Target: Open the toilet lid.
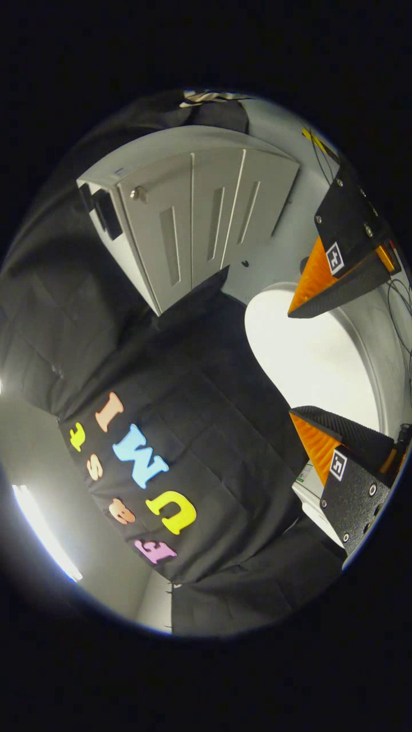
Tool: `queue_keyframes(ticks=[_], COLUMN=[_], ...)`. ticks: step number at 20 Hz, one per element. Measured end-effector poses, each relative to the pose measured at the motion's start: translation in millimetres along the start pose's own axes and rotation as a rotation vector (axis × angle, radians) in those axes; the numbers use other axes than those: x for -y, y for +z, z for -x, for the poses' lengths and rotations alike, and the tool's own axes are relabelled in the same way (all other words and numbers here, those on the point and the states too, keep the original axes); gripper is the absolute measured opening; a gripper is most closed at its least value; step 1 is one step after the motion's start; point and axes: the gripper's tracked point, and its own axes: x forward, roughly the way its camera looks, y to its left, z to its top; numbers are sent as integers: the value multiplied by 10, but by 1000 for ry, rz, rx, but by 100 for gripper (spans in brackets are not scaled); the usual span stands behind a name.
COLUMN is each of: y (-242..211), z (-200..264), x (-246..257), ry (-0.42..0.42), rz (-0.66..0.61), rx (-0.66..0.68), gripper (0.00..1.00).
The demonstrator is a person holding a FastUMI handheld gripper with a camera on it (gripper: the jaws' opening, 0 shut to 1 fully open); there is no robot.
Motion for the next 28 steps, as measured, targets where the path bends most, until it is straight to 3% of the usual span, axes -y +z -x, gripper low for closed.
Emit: queue_keyframes(ticks=[7,15,22,25,26,27,28], y=[-111,-326,-437,-563,-564,-552,-570], z=[6,-89,-252,-267,-284,-325,-326], x=[606,809,910,944,938,997,1013], ry=[-132,-117,-156,-142,-142,-163,-170], rz=[-187,-338,-367,-401,-398,-392,-403], rx=[16,-29,-59,-101,-102,-93,-98], gripper=[94,94,94,74,57,49,28])
